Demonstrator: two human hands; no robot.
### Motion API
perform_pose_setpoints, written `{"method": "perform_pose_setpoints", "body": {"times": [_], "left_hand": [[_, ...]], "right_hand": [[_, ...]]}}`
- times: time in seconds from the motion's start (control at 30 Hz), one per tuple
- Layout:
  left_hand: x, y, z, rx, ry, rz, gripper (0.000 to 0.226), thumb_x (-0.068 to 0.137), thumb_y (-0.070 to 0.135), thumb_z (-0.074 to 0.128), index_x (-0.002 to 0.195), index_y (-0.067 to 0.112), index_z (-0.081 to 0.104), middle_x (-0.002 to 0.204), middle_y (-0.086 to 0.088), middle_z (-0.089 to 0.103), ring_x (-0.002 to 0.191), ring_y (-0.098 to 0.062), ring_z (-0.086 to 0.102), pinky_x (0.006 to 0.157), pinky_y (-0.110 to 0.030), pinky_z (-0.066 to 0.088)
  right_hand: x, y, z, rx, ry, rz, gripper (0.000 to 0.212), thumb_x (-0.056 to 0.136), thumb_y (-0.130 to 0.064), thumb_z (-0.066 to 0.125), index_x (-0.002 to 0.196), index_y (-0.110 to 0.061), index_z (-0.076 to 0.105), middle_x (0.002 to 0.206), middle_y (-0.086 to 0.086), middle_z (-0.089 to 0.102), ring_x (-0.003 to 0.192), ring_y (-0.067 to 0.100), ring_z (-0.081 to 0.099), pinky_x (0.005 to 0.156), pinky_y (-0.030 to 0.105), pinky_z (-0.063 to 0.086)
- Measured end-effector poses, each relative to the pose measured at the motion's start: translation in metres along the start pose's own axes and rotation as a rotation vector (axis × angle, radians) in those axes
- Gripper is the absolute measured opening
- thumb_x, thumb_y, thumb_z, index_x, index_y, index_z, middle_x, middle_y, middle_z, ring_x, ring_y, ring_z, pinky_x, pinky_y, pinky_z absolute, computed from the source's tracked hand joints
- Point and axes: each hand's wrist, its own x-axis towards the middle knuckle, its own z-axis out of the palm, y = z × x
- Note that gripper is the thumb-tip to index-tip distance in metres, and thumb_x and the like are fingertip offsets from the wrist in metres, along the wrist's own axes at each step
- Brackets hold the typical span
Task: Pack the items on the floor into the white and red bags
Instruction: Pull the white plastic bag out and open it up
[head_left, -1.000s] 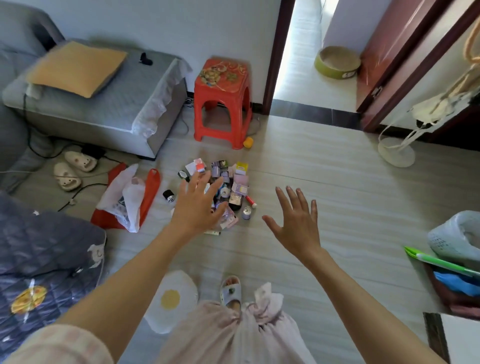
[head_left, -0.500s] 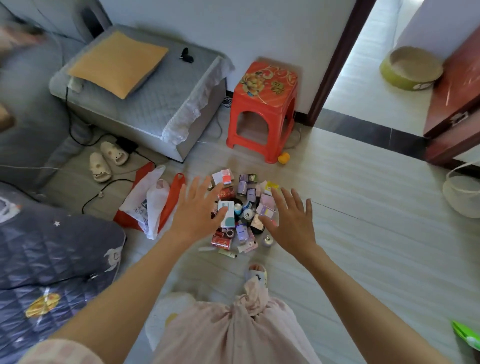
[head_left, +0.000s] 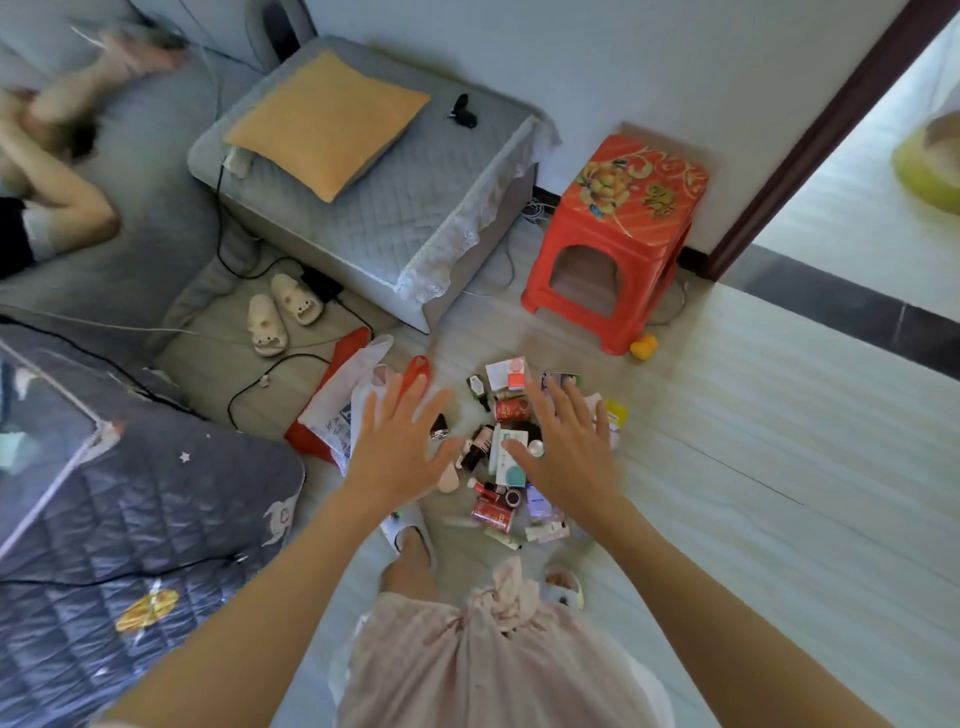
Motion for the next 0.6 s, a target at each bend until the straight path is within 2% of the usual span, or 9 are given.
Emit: {"method": "perform_pose_setpoints", "body": {"times": [0.07,0.13,0.17,0.27,0.37,0.5,0.6], "left_hand": [[0.015,-0.023,0.000,-0.011,-0.021,0.037,0.083,0.074,0.065,0.010,0.144,0.025,0.026,0.155,-0.007,0.015,0.144,-0.030,0.004,0.114,-0.051,0.009],[0.036,-0.053,0.005,0.021,-0.053,0.112,0.080,0.077,0.065,0.011,0.144,0.024,0.028,0.154,-0.009,0.019,0.144,-0.029,0.006,0.114,-0.052,0.012],[0.048,-0.069,0.009,0.050,-0.075,0.165,0.079,0.079,0.066,0.010,0.143,0.023,0.030,0.152,-0.009,0.024,0.143,-0.031,0.010,0.113,-0.054,0.016],[0.092,-0.117,0.026,0.171,-0.048,0.317,0.067,0.088,0.061,0.017,0.131,0.019,0.045,0.138,-0.015,0.047,0.131,-0.039,0.038,0.102,-0.060,0.031],[0.124,-0.154,0.053,0.236,-0.020,0.369,0.057,0.081,0.049,0.034,0.123,0.016,0.054,0.128,-0.015,0.056,0.120,-0.038,0.051,0.095,-0.059,0.040],[0.160,-0.196,0.135,0.328,-0.017,0.435,0.056,0.080,0.048,0.036,0.122,0.017,0.056,0.128,-0.013,0.057,0.121,-0.035,0.051,0.094,-0.059,0.042],[0.193,-0.226,0.236,0.393,-0.037,0.459,0.055,0.079,0.048,0.036,0.122,0.019,0.054,0.128,-0.013,0.057,0.122,-0.036,0.050,0.099,-0.056,0.036]], "right_hand": [[0.014,-0.015,0.017,-0.020,-0.003,0.028,0.075,0.081,-0.062,0.028,0.144,-0.022,0.030,0.148,0.009,0.037,0.138,0.033,0.031,0.108,0.059,0.020],[0.033,-0.031,0.036,-0.062,0.019,0.055,0.072,0.079,-0.060,0.030,0.138,-0.020,0.041,0.139,0.009,0.049,0.130,0.033,0.044,0.103,0.060,0.030],[0.044,-0.038,0.050,-0.081,0.032,0.073,0.070,0.078,-0.059,0.032,0.135,-0.019,0.043,0.137,0.009,0.052,0.127,0.032,0.048,0.103,0.058,0.032],[0.075,-0.051,0.098,-0.114,0.123,0.117,0.065,0.078,-0.055,0.038,0.133,-0.020,0.044,0.134,0.009,0.054,0.125,0.030,0.050,0.107,0.053,0.021],[0.102,-0.051,0.149,-0.091,0.139,0.127,0.065,0.080,-0.054,0.038,0.134,-0.020,0.045,0.136,0.008,0.052,0.128,0.029,0.046,0.104,0.057,0.031],[0.133,-0.030,0.236,-0.093,0.114,0.113,0.064,0.080,-0.055,0.037,0.131,-0.018,0.046,0.135,0.009,0.053,0.127,0.029,0.048,0.103,0.056,0.033],[0.155,0.006,0.331,-0.110,0.104,0.075,0.065,0.079,-0.055,0.041,0.132,-0.019,0.047,0.134,0.009,0.054,0.127,0.029,0.048,0.104,0.055,0.032]]}}
